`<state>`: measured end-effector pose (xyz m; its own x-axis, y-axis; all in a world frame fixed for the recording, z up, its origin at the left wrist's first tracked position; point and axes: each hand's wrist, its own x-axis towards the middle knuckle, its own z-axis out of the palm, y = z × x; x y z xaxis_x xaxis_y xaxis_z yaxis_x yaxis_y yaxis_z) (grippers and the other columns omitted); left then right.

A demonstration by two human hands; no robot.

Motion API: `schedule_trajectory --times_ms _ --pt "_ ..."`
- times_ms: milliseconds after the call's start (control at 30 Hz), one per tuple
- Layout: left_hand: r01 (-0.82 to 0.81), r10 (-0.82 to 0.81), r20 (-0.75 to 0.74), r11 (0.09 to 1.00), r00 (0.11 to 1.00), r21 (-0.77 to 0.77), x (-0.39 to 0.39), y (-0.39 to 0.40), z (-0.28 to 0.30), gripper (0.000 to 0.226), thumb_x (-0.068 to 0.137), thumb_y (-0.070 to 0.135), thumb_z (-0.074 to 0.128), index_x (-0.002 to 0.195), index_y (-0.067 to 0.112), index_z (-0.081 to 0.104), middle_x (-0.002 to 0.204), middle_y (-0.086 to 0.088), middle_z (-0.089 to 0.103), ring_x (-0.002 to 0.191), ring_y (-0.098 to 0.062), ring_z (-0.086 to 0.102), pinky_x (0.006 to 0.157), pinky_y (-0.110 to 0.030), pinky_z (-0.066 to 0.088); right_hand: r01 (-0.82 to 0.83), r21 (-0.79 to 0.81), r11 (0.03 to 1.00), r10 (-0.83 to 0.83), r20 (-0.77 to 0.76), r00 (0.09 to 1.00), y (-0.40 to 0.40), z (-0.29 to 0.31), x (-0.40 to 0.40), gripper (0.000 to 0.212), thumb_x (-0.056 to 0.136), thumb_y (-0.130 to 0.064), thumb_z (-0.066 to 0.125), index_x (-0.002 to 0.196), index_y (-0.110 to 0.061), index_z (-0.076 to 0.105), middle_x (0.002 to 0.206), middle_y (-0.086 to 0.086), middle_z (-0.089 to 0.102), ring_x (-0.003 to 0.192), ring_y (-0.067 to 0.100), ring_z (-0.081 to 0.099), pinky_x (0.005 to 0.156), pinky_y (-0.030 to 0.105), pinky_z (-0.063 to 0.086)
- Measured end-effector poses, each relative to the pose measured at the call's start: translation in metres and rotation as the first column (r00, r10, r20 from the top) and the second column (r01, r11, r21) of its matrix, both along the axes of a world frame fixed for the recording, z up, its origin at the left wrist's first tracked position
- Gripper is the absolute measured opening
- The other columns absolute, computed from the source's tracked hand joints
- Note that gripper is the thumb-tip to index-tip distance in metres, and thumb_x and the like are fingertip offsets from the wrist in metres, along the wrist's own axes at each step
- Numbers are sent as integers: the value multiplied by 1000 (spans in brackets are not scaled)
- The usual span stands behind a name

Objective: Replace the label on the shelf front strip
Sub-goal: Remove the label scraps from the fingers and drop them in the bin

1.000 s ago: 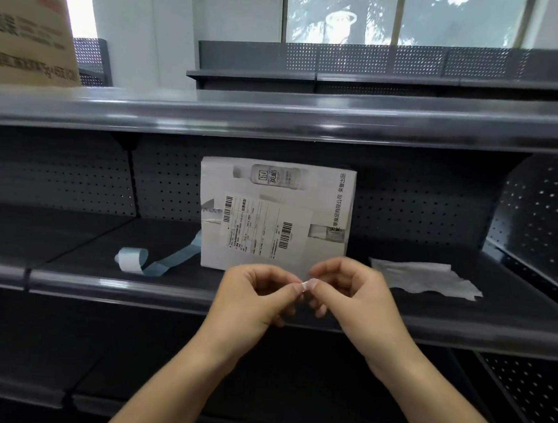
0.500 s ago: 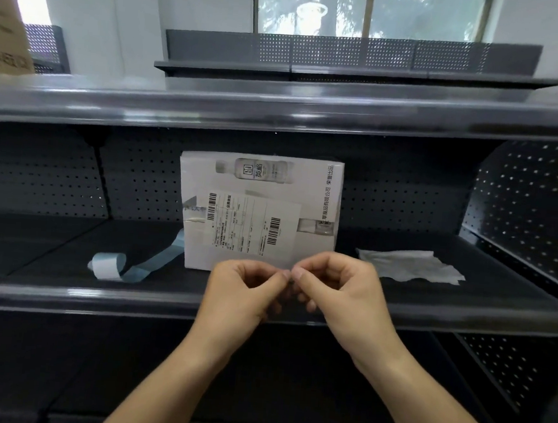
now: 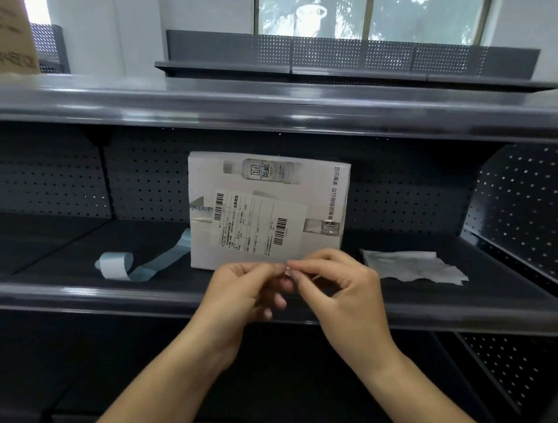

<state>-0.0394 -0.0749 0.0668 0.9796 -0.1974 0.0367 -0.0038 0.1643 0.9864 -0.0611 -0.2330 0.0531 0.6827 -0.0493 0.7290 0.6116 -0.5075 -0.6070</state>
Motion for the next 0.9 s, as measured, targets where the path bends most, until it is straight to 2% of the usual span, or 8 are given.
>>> schedule_trajectory --times_ms 67,167,267,400,467,600,733,900 --pt "14 -15 -9 999 1000 -32 0 2 2 23 95 9 61 82 9 80 72 -5 73 57 -12 59 54 -24 40 -6 -8 1000 6 -4 1000 -1 -1 0 17 87 -11 77 101 -18 83 93 -10 74 90 9 72 76 18 57" --pt "17 -17 25 1000 1000 22 0 3 0 24 94 2 59 88 6 81 71 -4 74 57 -11 60 55 -24 42 -40 -1 999 39 -32 999 -2 -1 1 14 87 -11 78 99 -17 82 93 -10 74 90 11 73 76 24 60" --pt "23 -28 64 996 998 80 2 5 -3 21 95 10 65 83 13 82 72 -1 74 59 -10 62 57 -24 46 -74 37 997 77 -71 995 -5 -1 3 12 88 -12 78 97 -17 82 92 -8 76 89 12 74 78 27 61" --pt "45 -67 138 987 988 154 5 6 -10 13 93 20 72 90 14 83 77 -1 77 65 -8 65 58 -23 50 -87 114 990 100 -117 988 -9 -6 5 11 93 -13 72 95 -17 82 88 -6 77 89 10 74 78 24 59" --pt "45 -68 150 987 986 152 7 1 -14 13 92 19 72 89 13 83 77 -1 77 64 -8 65 55 -21 49 -95 174 980 119 -132 984 -11 -11 3 12 94 -12 70 94 -16 81 87 -3 77 88 10 74 77 20 58" --pt "64 -85 164 989 983 130 5 -13 -24 12 89 21 74 88 15 84 76 -2 78 64 -8 65 54 -21 49 -65 223 973 96 -130 987 -20 -23 -1 12 93 -12 71 93 -17 82 88 -1 75 90 16 73 80 27 60" --pt "63 -81 176 992 981 107 0 -33 -38 22 78 33 75 88 16 84 75 -1 77 64 -8 65 53 -20 48 -71 293 954 121 -158 980 -37 -38 -7 13 91 -10 71 96 -13 83 90 2 73 90 17 74 79 28 60" --pt "85 -100 139 991 985 107 -8 -64 -50 15 90 21 73 87 10 83 73 -2 75 64 -8 64 53 -19 47 -90 367 926 156 -155 976 -63 -54 -22 14 90 0 71 95 -8 82 91 5 72 87 15 72 76 23 57"
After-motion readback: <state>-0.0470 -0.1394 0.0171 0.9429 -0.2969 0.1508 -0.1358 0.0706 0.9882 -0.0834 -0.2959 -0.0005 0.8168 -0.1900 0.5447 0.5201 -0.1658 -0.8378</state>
